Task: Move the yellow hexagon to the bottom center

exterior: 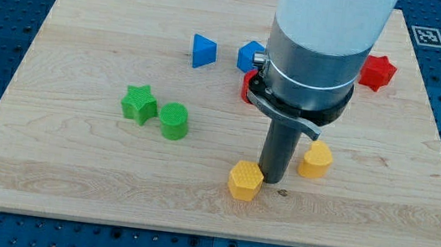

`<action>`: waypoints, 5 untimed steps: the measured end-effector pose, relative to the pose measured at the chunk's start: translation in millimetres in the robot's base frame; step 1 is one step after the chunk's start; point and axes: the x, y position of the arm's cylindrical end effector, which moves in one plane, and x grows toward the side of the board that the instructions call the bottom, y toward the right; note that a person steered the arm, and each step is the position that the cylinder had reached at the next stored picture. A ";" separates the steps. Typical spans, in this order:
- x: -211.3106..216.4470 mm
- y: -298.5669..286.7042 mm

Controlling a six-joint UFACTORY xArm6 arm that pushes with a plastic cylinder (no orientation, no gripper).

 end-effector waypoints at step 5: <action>33.1 11.2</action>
